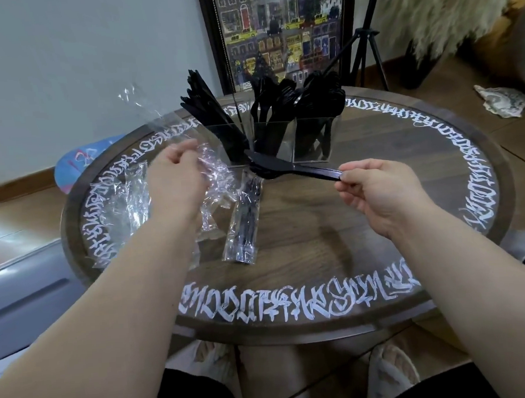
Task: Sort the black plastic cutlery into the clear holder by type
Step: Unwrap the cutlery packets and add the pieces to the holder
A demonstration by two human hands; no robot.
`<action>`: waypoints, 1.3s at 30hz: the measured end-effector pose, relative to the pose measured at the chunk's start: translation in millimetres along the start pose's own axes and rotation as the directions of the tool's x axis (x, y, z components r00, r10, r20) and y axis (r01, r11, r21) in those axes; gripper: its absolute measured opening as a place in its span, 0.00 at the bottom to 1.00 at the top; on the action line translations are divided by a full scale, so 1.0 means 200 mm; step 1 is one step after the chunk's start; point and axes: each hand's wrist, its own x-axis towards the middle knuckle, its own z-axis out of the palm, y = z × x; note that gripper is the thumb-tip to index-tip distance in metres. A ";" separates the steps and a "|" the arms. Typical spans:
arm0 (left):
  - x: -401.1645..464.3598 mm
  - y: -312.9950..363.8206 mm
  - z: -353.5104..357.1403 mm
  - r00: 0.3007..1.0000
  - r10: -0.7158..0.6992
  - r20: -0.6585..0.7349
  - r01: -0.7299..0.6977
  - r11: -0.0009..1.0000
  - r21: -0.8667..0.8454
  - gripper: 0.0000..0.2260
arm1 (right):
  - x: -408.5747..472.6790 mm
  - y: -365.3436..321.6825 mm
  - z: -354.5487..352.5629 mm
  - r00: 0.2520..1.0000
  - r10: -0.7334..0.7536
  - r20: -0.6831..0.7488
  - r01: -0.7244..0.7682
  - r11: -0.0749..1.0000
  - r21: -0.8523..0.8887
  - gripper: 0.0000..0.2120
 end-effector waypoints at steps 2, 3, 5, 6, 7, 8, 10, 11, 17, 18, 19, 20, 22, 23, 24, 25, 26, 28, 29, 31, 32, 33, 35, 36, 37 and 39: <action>0.06 0.00 -0.08 0.988 0.121 -0.092 -0.105 0.982 0.158 0.12 | 0.01 0.01 0.01 1.000 -0.004 -0.014 0.004 1.000 -0.001 0.08; 0.07 -0.01 -0.12 0.980 0.167 -0.107 -0.137 0.959 0.247 0.13 | 0.01 0.01 0.01 1.000 -0.008 -0.015 0.008 1.000 0.001 0.08; 0.10 -0.03 -0.21 0.971 0.207 -0.117 -0.140 0.896 0.422 0.16 | 0.01 0.02 0.04 1.000 -0.019 -0.009 0.019 1.000 0.011 0.08; 0.12 -0.04 -0.25 0.969 0.212 -0.124 -0.122 0.854 0.505 0.18 | 0.00 0.02 0.05 1.000 -0.024 -0.003 0.024 1.000 0.015 0.08; 0.13 -0.05 -0.29 0.970 0.210 -0.122 -0.103 0.811 0.576 0.18 | 0.00 0.02 0.07 1.000 -0.026 0.002 0.026 0.999 0.018 0.08; 0.14 -0.06 -0.32 0.972 0.207 -0.111 -0.089 0.763 0.640 0.18 | 0.00 0.03 0.08 1.000 -0.027 0.007 0.027 0.999 0.018 0.08; 0.15 -0.09 -0.36 0.980 0.193 -0.054 -0.090 0.666 0.741 0.18 | 0.00 0.03 0.11 1.000 -0.027 0.014 0.027 0.999 0.018 0.08; 0.15 -0.11 -0.37 0.983 0.183 -0.025 -0.095 0.617 0.781 0.18 | -0.01 0.03 0.13 0.999 -0.026 0.018 0.026 0.999 0.020 0.08; 0.16 -0.12 -0.39 0.977 0.215 0.010 -0.107 0.444 0.890 0.24 | -0.03 0.04 0.20 0.999 -0.024 0.030 0.023 0.999 0.043 0.08; 0.15 -0.10 -0.38 0.961 0.275 0.020 -0.148 0.455 0.878 0.23 | -0.04 0.04 0.20 0.999 -0.024 0.030 0.022 0.998 0.057 0.08; 0.14 -0.08 -0.37 0.942 0.335 0.037 -0.207 0.486 0.849 0.21 | -0.04 0.04 0.20 0.999 -0.024 0.030 0.021 0.997 0.077 0.08; 0.11 -0.05 -0.34 0.923 0.379 0.061 -0.271 0.528 0.805 0.18 | -0.05 0.03 0.21 0.999 -0.022 0.032 0.018 0.995 0.102 0.08; 0.03 0.00 -0.26 0.937 0.334 0.100 -0.321 0.718 0.618 0.12 | -0.06 0.02 0.20 0.999 -0.007 0.043 0.000 0.988 0.155 0.07; -0.02 0.00 -0.21 0.963 0.228 0.141 -0.268 0.830 0.489 0.09 | -0.06 0.02 0.20 0.999 0.005 0.053 -0.014 0.985 0.174 0.06; -0.05 0.00 -0.16 0.976 0.092 0.197 -0.160 0.918 0.363 0.07 | -0.07 0.02 0.20 0.998 0.016 0.064 -0.028 0.983 0.183 0.06; -0.07 0.00 -0.12 0.965 -0.044 0.259 -0.027 0.965 0.263 0.09 | -0.07 0.03 0.21 0.997 0.022 0.079 -0.036 0.983 0.181 0.07; -0.09 -0.01 -0.07 0.939 -0.142 0.314 0.089 0.980 0.177 0.11 | -0.08 0.03 0.21 0.995 0.020 0.096 -0.035 0.986 0.164 0.07; -0.11 -0.01 0.01 0.908 -0.195 0.371 0.207 0.978 0.010 0.08 | -0.09 0.04 0.21 0.991 -0.024 0.132 0.015 0.998 0.066 0.08; -0.11 -0.01 0.04 0.911 -0.188 0.367 0.223 0.973 -0.055 0.05 | -0.09 0.05 0.20 0.987 -0.062 0.146 0.066 0.998 -0.023 0.09; -0.13 0.01 0.09 0.923 -0.164 0.347 0.225 0.964 -0.142 0.03 | -0.09 0.07 0.18 0.973 -0.151 0.175 0.193 0.948 -0.252 0.10; -0.14 0.02 0.11 0.926 -0.151 0.347 0.220 0.961 -0.169 0.04 | -0.09 0.08 0.17 0.961 -0.193 0.199 0.255 0.895 -0.365 0.10; -0.14 0.01 0.12 0.928 -0.134 0.348 0.205 0.963 -0.177 0.05 | -0.08 0.08 0.17 0.947 -0.221 0.231 0.307 0.832 -0.463 0.09; -0.14 0.01 0.14 0.930 -0.080 0.358 0.130 0.985 -0.117 0.04 | -0.09 0.07 0.14 0.925 -0.213 0.315 0.366 0.721 -0.588 0.08; -0.15 0.01 0.15 0.924 -0.050 0.380 0.083 0.994 -0.070 0.04 | -0.09 0.06 0.13 0.917 -0.196 0.348 0.381 0.688 -0.617 0.08; -0.16 0.00 0.16 0.911 -0.027 0.412 0.041 0.999 -0.024 0.04 | -0.09 0.05 0.12 0.910 -0.196 0.365 0.396 0.674 -0.623 0.07; -0.17 -0.02 0.17 0.875 -0.005 0.484 -0.032 0.997 0.069 0.05 | -0.07 0.02 0.10 0.905 -0.267 0.331 0.416 0.715 -0.562 0.04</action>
